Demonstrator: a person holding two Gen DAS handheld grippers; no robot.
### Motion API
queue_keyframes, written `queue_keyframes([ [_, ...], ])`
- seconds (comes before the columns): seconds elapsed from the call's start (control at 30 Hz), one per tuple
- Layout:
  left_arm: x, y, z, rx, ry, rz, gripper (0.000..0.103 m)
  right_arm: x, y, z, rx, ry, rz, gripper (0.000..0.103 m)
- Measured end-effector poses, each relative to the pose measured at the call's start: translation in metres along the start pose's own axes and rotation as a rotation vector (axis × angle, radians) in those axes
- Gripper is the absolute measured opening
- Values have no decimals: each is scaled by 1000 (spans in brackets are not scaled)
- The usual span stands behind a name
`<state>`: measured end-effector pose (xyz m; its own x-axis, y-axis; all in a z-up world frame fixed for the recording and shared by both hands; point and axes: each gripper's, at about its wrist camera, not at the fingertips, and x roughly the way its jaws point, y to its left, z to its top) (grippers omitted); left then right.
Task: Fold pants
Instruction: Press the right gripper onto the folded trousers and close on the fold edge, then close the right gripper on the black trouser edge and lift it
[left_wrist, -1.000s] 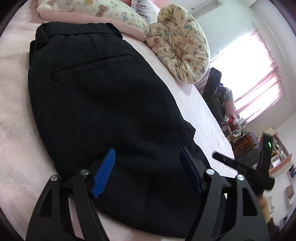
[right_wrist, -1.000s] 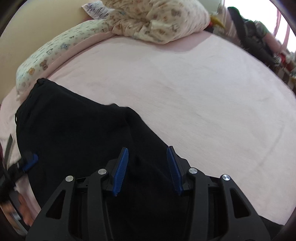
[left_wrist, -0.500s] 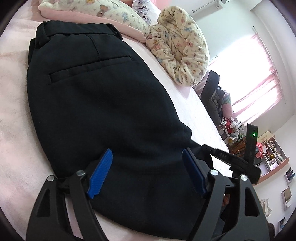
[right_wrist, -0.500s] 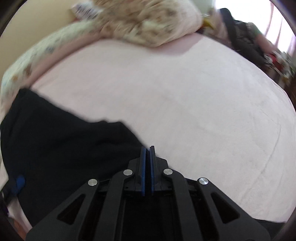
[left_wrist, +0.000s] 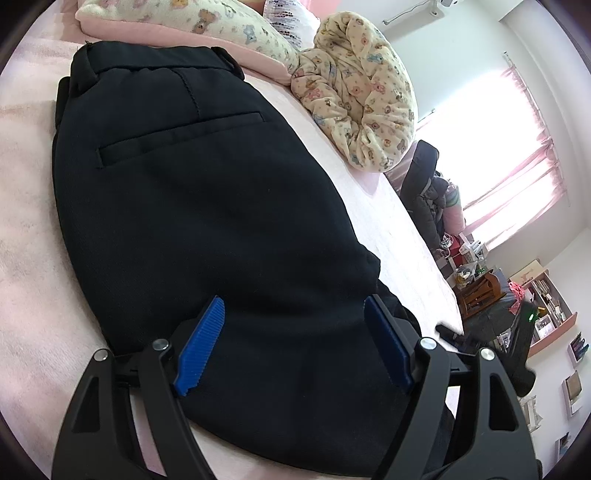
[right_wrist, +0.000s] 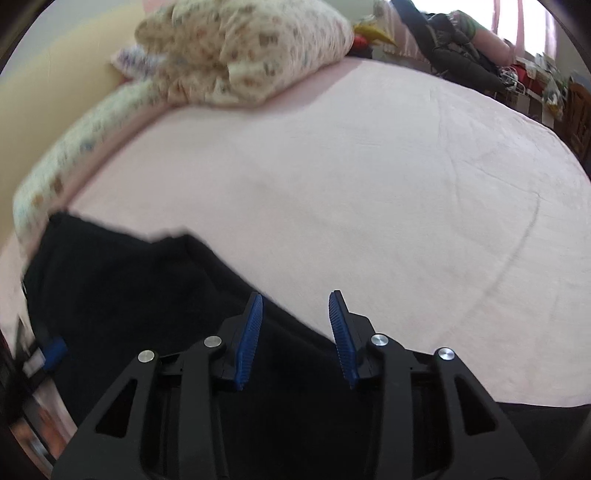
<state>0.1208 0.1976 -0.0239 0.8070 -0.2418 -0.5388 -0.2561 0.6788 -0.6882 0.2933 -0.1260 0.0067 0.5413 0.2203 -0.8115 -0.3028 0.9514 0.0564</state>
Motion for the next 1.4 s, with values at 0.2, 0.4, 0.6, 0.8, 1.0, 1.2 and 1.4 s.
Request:
queue_keyframes([
  [0.2, 0, -1, 0, 9, -3, 6, 78, 33, 5, -18, -109, 105, -130, 16],
  [0.4, 0, -2, -1, 27, -4, 13, 78, 41, 7, -14, -47, 71, -177, 18],
  [0.6, 0, -2, 0, 25, -1, 9, 80, -17, -19, -34, 87, -52, -9, 20],
  [0.8, 1, -3, -1, 48, -5, 15, 80, 7, -89, -75, 322, 76, 24, 18],
  [1.0, 2, -6, -1, 92, 1, 3, 86, -91, -151, -128, 556, -170, -45, 25],
  [1.2, 3, -9, -3, 117, -1, 8, 86, -189, -269, -269, 1086, -345, -185, 59],
  [1.4, 5, -11, -5, 131, -17, 22, 87, -198, -327, -352, 1394, -337, -148, 58],
])
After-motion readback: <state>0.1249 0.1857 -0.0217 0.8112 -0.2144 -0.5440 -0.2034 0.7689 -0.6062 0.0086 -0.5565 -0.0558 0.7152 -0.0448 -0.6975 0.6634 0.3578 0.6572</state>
